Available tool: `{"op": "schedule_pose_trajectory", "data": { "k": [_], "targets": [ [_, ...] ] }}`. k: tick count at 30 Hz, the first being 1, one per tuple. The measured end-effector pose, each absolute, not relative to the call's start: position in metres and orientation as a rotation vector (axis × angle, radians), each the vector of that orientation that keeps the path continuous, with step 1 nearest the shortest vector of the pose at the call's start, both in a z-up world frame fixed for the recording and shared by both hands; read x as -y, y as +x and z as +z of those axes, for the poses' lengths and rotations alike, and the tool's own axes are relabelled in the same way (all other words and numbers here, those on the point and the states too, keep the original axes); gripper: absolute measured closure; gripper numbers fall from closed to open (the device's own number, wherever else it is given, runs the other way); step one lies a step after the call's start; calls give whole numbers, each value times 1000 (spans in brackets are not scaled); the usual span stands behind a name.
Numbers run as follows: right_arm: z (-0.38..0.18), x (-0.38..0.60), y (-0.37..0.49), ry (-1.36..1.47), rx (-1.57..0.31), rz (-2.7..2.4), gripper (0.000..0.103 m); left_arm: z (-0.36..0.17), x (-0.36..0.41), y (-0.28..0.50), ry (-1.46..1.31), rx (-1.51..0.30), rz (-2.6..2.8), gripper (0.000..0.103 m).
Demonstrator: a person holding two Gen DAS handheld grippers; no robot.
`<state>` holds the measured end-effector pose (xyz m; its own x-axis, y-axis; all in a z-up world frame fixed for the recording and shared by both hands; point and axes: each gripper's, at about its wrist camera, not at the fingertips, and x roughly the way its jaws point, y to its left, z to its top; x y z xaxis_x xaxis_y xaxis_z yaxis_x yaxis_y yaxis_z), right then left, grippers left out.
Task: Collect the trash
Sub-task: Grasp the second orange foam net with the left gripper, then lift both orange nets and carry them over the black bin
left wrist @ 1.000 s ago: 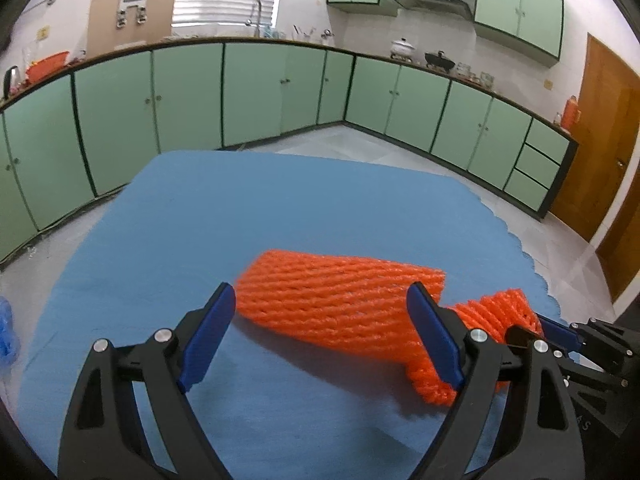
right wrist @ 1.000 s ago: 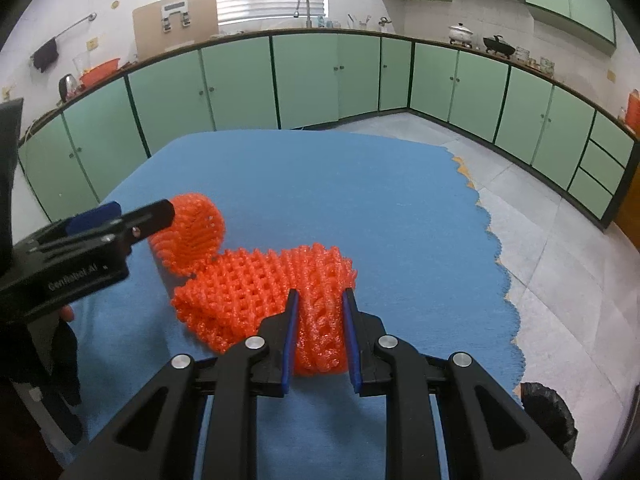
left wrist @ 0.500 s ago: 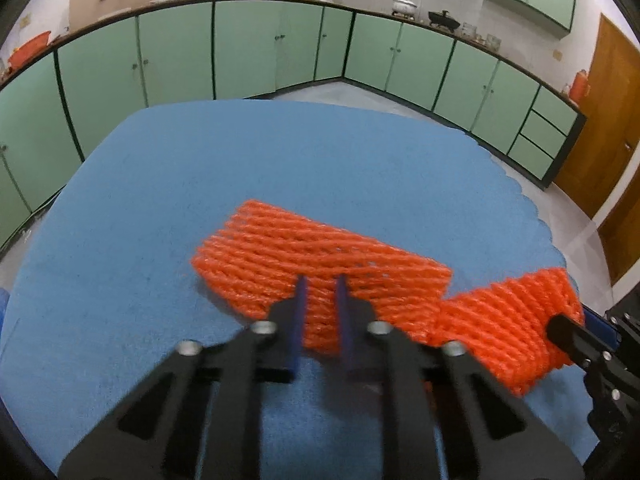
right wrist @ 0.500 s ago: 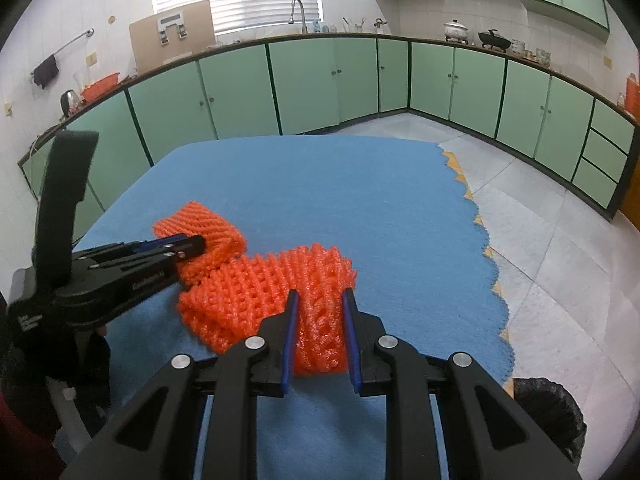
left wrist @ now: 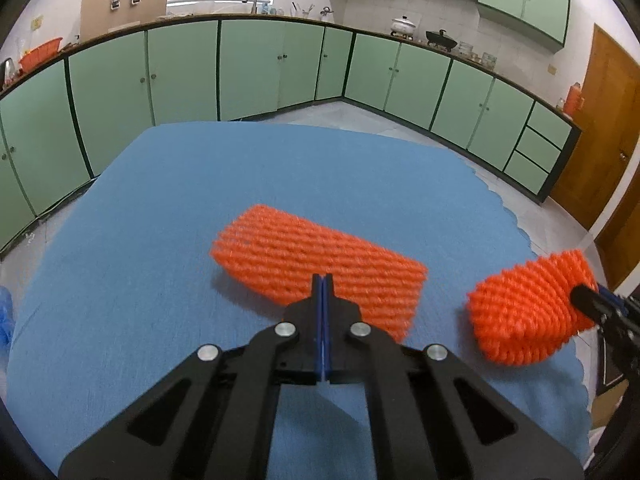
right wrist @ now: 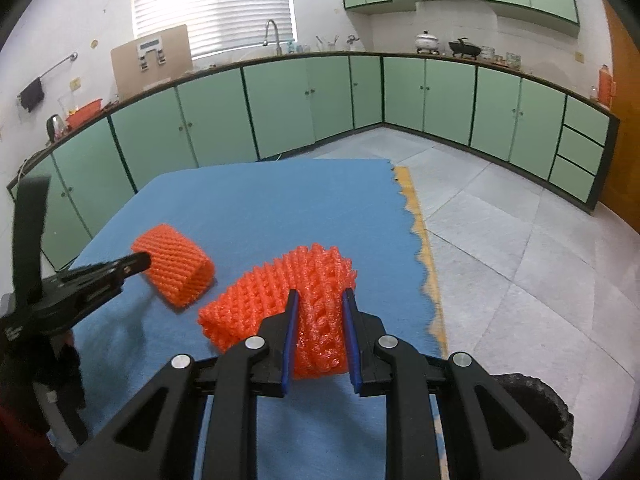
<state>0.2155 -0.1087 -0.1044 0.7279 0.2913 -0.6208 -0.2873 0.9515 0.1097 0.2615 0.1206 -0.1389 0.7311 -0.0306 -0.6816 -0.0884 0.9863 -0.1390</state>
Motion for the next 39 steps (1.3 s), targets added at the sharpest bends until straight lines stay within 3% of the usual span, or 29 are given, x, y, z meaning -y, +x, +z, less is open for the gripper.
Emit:
{"op": "schedule_pose_trajectory", "data": {
  "k": [3,4,5,6,18,22,24,28,29,39],
  "targets": [
    [-106,111,215,15,-687,314,82,-140,-116,259,-175,-765,22,100],
    [-107,111,215,17,-688,315,82,-140,-115,260,-177,-768,13,85],
    [-107,111,215,17,-689,316,82,-140,-111,260,-175,-771,16,58],
    [-108,111,215,14,-690,317,82,-139,-108,261,-173,-766,20,49],
    [-113,119,223,39,-704,300,82,-153,-75,295,-64,-830,53,33],
    [-116,121,225,44,-708,302,82,-159,-77,302,-55,-850,84,36],
    [-116,122,226,47,-710,303,82,-158,-79,302,-62,-843,103,48],
    [-116,124,226,52,-707,308,82,-155,-94,300,-139,-826,100,87],
    [-116,124,225,53,-704,311,82,-154,-97,298,-147,-820,107,91],
    [-95,125,209,50,-643,332,82,-122,-108,260,-191,-711,109,97]
  ]
}}
